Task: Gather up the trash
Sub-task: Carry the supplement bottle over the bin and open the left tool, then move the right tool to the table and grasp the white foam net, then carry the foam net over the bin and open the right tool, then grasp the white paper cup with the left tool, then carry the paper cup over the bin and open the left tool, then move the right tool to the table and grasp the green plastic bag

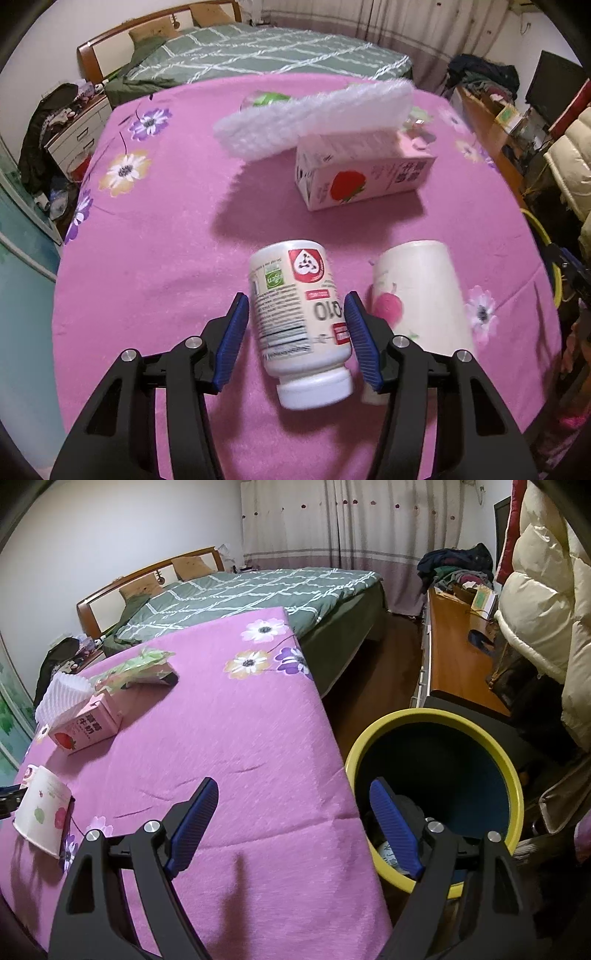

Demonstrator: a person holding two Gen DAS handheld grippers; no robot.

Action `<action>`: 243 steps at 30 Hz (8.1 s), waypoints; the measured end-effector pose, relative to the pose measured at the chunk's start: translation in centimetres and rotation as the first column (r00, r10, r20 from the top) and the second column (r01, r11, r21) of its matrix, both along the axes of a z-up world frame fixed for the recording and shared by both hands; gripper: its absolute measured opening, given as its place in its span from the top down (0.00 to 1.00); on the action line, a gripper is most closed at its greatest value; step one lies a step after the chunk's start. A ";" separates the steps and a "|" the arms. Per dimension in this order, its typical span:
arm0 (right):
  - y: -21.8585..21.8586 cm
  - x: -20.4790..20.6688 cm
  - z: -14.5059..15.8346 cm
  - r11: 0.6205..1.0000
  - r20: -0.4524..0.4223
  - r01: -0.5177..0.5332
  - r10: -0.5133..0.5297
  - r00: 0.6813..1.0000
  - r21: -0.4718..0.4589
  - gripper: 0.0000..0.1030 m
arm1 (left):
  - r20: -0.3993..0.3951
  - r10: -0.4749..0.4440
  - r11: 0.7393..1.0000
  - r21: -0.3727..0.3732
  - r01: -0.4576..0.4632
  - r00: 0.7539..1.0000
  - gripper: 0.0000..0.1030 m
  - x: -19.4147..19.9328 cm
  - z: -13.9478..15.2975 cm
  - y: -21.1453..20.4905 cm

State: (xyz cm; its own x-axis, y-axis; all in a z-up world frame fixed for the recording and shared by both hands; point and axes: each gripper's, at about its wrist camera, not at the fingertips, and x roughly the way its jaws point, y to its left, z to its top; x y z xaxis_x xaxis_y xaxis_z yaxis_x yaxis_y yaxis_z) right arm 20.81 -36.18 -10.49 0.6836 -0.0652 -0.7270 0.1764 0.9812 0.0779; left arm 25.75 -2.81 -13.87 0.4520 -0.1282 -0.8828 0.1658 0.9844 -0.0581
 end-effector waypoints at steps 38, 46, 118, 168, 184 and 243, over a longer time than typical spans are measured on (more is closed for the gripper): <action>-10.5 -12.3 4.7 0.961 0.119 0.265 -0.255 0.960 -0.081 0.22 | 0.215 -0.545 0.819 -0.071 0.569 0.811 0.53 -3.4 8.7 -32.0; -13.9 -14.7 3.3 0.935 0.102 0.350 -0.343 0.934 -0.062 0.22 | 0.092 -0.645 0.756 -0.069 0.651 0.759 0.52 -1.5 3.0 -42.5; 23.4 10.5 8.5 0.697 0.152 -0.712 0.715 0.682 -0.082 0.87 | 0.533 0.246 0.969 -0.158 -0.190 0.810 0.10 -11.0 14.1 7.2; -11.5 -4.8 -0.6 0.970 0.021 0.229 -0.228 0.973 -0.075 0.35 | 0.148 0.012 0.999 0.048 -0.019 0.989 0.22 -2.6 0.7 -7.7; -11.8 -5.9 0.0 0.976 0.041 0.214 -0.212 0.976 -0.050 0.35 | 0.126 -0.152 0.985 0.097 0.140 0.980 0.40 -2.7 2.4 -11.9; 7.2 12.0 5.2 0.963 0.096 -0.265 0.268 0.959 -0.043 0.32 | 0.503 0.259 0.962 -0.055 -0.269 0.825 0.08 2.5 5.2 6.5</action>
